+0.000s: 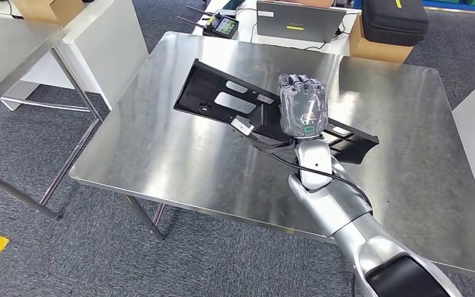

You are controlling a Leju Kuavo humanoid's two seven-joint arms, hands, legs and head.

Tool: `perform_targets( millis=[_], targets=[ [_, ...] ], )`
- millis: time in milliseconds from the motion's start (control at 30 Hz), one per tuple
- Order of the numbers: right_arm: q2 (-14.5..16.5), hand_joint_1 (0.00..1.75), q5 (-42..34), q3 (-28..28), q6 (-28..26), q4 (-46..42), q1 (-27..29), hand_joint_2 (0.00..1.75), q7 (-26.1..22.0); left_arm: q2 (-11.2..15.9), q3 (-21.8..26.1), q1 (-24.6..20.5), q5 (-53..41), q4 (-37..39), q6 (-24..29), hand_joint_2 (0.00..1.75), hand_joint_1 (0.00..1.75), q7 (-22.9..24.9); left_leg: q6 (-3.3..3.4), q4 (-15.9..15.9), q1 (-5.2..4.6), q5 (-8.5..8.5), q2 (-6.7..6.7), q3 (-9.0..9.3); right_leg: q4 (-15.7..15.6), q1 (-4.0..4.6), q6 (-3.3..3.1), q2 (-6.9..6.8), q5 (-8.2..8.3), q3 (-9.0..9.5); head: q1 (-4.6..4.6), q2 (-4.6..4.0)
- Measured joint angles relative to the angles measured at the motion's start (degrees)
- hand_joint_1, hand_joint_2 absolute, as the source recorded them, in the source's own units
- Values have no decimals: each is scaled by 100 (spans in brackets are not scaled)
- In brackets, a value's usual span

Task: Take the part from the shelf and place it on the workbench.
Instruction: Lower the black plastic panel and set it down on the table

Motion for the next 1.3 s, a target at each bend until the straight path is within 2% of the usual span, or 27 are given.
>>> perform_targets(
  millis=[33, 67, 133, 167, 200, 400, 600, 700, 967, 1167, 1300],
  targets=[
    [-6, 175, 0, 15, 2, 70, -24, 175, 22, 1, -2, -1, -29, -1, 13, 175, 0, -85, -39, 53, -3, -45, -3, -8, -209, -10, -18, -10, 112, 77, -7, 0],
    [-14, 175, 0, 25, 1, 145, -46, 175, 33, 2, -5, -1, -54, -1, 21, 175, 0, -163, -45, 91, -11, -82, -6, -17, -286, -15, -66, -15, 156, 113, -14, 0],
    [-31, 175, -1, 33, -11, 303, -94, 175, 38, 3, -12, 3, -94, -2, 23, 175, 0, -268, 20, 109, -15, -100, -7, -18, -289, -9, -151, 1, 164, 135, -34, 0],
    [-40, 175, -1, 32, -18, 383, -128, 175, 37, 2, -14, 7, -107, -2, 23, 175, 0, -291, 62, 107, -14, -100, -4, -13, -291, -8, -159, 10, 169, 137, -37, 0],
    [-46, 175, -1, 32, -22, 463, -163, 175, 37, 2, -16, 10, -118, -1, 22, 175, 0, -302, 81, 97, -14, -93, 2, -3, -291, -3, -161, 20, 169, 138, -42, 0],
    [-53, 175, 0, 51, -1, 1013, -347, 175, 159, 1, -21, 8, -129, -1, -137, 175, 0, -300, 65, 54, -8, -86, 31, 32, -288, 20, -174, 45, 162, 140, -44, 0],
    [-61, 175, 0, 101, 92, 1477, -477, 175, 326, 1, -21, 8, -151, 1, -257, 175, 0, -310, -79, 48, -6, -93, 35, 33, -284, 28, -186, 44, 154, 139, -42, 0],
    [-57, 175, 0, 286, 255, 2006, -668, 175, 522, 1, -22, 8, -190, 0, -394, 175, 0, -346, -109, 49, -16, -100, 34, 33, -284, 28, -187, 43, 153, 139, -40, 0],
    [-54, 175, 0, 1388, 623, 3388, -1001, 175, 1210, 35, -22, 7, -300, -2, -543, 175, 0, -340, -100, 64, -91, -103, 32, 32, -286, 26, -184, 41, 155, 141, -41, 0],
    [-32, 175, 0, 1747, 773, 3758, -1174, 175, 1151, 55, -22, -5, -343, -2, -555, 175, 0, -307, -77, 83, -105, -116, 32, 32, -289, 25, -181, 41, 153, 156, -40, 0],
    [5, 0, 0, 1774, 784, 3855, -1201, 0, 1116, 57, -22, -6, -347, -2, -555, 0, 0, -298, -70, 84, -115, -114, 33, 35, -293, 25, -178, 41, 155, 165, -40, 0]
  ],
)
